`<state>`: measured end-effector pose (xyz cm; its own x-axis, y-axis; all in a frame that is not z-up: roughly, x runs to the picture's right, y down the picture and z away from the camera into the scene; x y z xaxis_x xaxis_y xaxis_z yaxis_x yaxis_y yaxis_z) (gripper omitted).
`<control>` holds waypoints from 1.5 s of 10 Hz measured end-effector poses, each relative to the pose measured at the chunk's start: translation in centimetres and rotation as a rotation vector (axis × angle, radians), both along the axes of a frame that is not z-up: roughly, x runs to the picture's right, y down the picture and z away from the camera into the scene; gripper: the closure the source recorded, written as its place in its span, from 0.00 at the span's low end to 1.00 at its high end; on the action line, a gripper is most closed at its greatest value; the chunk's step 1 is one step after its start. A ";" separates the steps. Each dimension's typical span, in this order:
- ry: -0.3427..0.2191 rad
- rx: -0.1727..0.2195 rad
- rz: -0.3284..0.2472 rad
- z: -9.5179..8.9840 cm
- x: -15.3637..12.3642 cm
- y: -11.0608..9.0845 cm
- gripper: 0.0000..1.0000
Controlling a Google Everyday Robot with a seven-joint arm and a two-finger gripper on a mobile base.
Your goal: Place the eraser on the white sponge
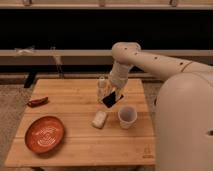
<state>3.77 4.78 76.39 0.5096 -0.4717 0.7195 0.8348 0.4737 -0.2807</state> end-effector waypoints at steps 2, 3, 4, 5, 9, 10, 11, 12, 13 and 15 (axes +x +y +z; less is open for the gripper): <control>-0.056 0.001 -0.064 -1.5 -1.7 2.5 1.00; -0.084 0.002 -0.092 -2.0 -2.5 3.4 1.00; -0.111 0.001 -0.122 -2.0 -3.4 4.5 1.00; -0.144 0.001 -0.163 -1.5 -4.7 5.8 1.00; -0.162 0.012 -0.232 0.9 -6.1 7.6 1.00; -0.157 0.021 -0.241 1.7 -6.5 7.8 1.00; -0.144 0.023 -0.252 2.4 -6.4 8.1 1.00; -0.133 0.027 -0.259 3.1 -6.2 8.3 1.00; -0.127 0.031 -0.264 3.6 -6.3 8.5 1.00; -0.120 0.042 -0.271 4.4 -6.9 8.7 0.98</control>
<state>-3.11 13.50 80.82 0.2732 -0.6096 0.7441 0.9585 0.2383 -0.1567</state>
